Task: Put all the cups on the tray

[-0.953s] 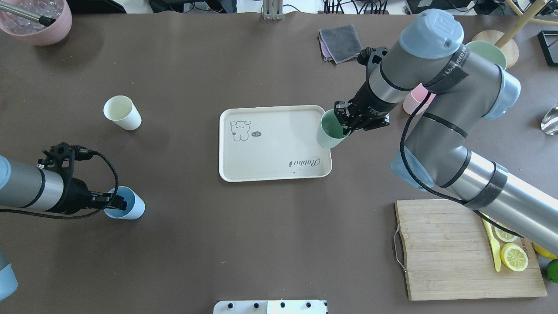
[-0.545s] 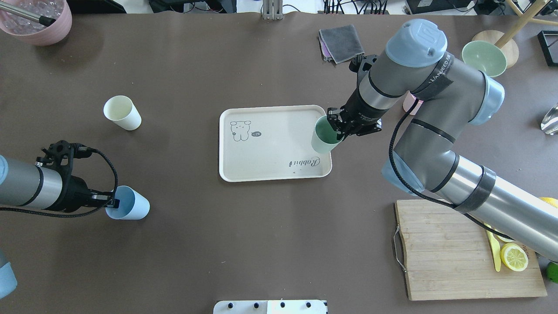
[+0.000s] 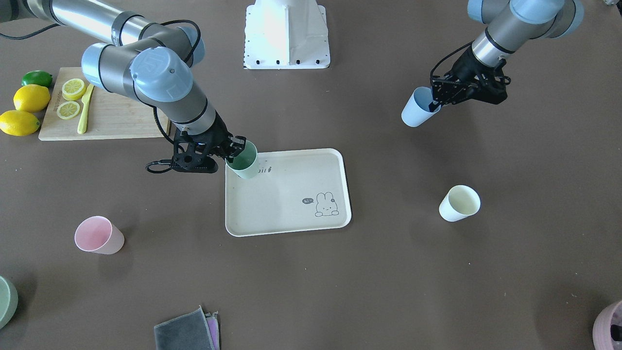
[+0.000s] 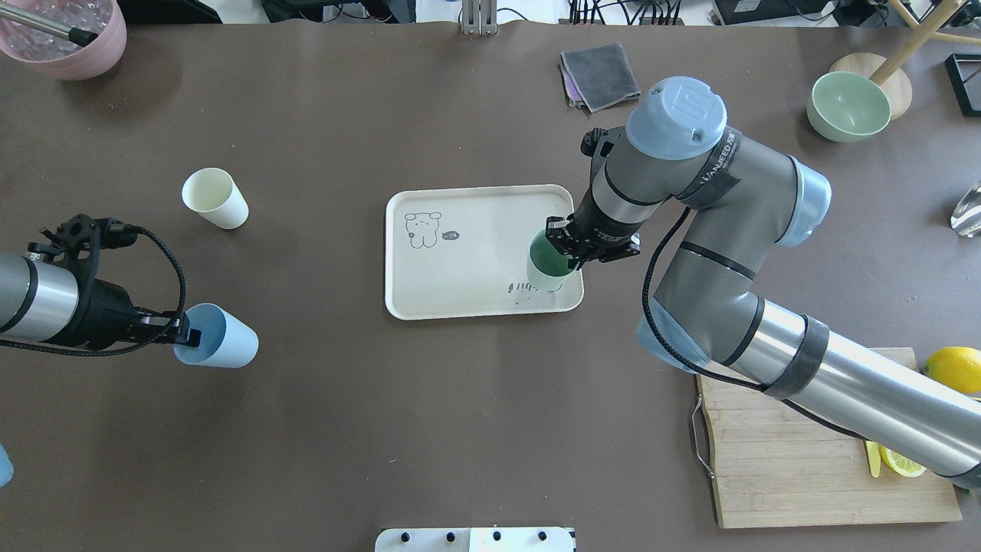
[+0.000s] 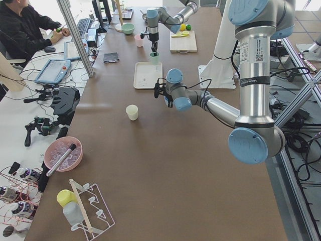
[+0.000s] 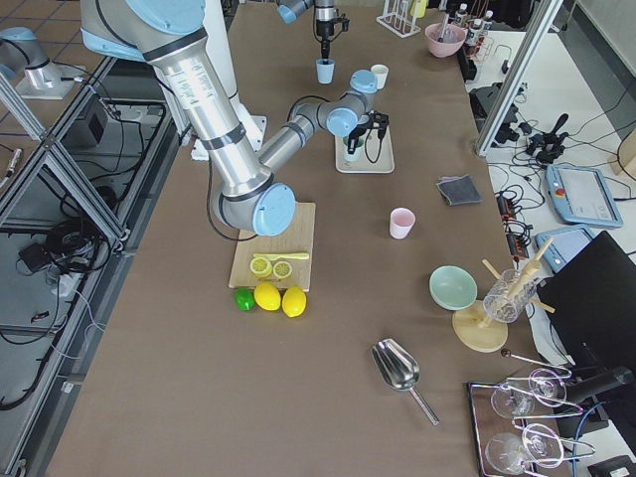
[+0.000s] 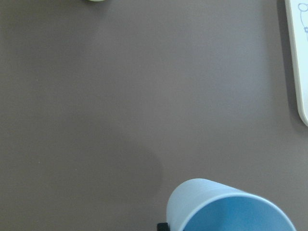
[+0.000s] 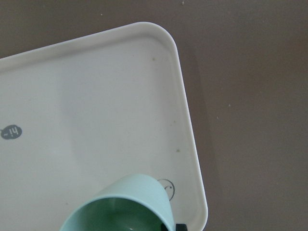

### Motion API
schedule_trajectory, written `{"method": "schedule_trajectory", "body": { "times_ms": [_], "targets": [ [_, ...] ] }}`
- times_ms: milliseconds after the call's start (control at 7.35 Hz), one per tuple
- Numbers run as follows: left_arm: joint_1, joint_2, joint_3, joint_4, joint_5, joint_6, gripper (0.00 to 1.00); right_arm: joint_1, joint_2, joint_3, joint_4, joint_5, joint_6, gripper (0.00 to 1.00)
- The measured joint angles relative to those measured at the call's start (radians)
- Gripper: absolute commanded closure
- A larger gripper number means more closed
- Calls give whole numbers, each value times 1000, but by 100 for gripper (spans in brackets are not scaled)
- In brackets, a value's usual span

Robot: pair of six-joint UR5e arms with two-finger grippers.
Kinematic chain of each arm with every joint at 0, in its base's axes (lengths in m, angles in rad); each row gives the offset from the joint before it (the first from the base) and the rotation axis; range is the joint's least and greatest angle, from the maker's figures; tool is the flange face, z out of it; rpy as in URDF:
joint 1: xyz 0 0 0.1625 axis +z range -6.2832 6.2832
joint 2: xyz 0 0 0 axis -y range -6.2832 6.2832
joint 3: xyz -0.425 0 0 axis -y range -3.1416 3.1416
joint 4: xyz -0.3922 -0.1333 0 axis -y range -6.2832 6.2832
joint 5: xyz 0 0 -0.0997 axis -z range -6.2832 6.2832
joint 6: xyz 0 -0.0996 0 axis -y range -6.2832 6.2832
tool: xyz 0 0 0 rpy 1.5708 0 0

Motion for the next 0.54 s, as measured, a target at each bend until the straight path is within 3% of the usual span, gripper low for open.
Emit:
{"method": "schedule_trajectory", "body": {
  "times_ms": [136, 272, 408, 545],
  "targets": [
    [-5, -16, -1, 21, -3, -1, 100, -12, 3, -8, 6, -23, 2, 100],
    [-7, -34, -1, 43, -2, -4, 100, -16, 5, -20, 23, -34, 3, 86],
    [-7, -51, -1, 61, -1, -9, 100, -18, 8, -43, 51, -38, 4, 55],
    [-7, -67, 1, 72, 0, -21, 100, -18, 11, -61, 75, -39, 8, 1]
  ]
}}
